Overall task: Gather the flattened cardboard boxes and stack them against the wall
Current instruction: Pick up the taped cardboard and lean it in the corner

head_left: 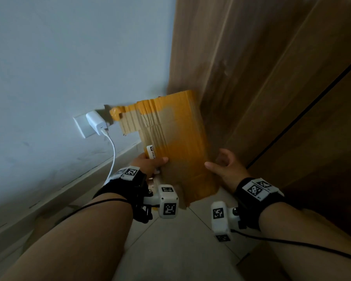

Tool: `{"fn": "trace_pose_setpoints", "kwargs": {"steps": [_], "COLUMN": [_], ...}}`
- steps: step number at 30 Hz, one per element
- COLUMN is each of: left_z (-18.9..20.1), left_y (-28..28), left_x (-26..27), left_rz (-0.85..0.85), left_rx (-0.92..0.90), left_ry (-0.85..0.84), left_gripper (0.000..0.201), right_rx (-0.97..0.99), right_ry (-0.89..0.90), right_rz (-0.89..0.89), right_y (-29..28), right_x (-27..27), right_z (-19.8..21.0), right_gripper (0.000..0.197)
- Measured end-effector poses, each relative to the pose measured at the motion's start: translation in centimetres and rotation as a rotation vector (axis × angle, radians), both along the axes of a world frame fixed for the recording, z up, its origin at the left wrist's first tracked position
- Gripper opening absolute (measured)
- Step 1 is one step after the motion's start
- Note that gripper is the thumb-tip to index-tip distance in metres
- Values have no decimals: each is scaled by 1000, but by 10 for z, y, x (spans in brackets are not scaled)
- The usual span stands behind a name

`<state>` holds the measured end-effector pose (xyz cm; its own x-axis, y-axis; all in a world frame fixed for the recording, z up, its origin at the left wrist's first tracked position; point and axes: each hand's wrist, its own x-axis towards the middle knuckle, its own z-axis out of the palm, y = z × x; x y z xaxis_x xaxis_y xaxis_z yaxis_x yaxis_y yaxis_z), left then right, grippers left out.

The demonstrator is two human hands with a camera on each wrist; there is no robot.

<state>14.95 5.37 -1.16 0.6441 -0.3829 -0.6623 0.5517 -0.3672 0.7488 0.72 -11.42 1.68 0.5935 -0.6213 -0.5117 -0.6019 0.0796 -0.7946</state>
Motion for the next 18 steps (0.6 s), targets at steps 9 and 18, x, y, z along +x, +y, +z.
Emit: {"fn": "trace_pose_setpoints", "kwargs": {"steps": [9, 18], "left_z": [-87, -146], "left_y": [-19, -32], "left_x": [10, 18], "left_rz": [106, 163], "left_rx": [34, 97], "left_ry": [194, 250], "left_gripper": [28, 23], "right_rx": [312, 435], "right_ry": [312, 132], "right_rz": [-222, -428], "right_y": [11, 19], "right_x": [-14, 13], "right_z": [-132, -192], "right_gripper": [60, 15]}}
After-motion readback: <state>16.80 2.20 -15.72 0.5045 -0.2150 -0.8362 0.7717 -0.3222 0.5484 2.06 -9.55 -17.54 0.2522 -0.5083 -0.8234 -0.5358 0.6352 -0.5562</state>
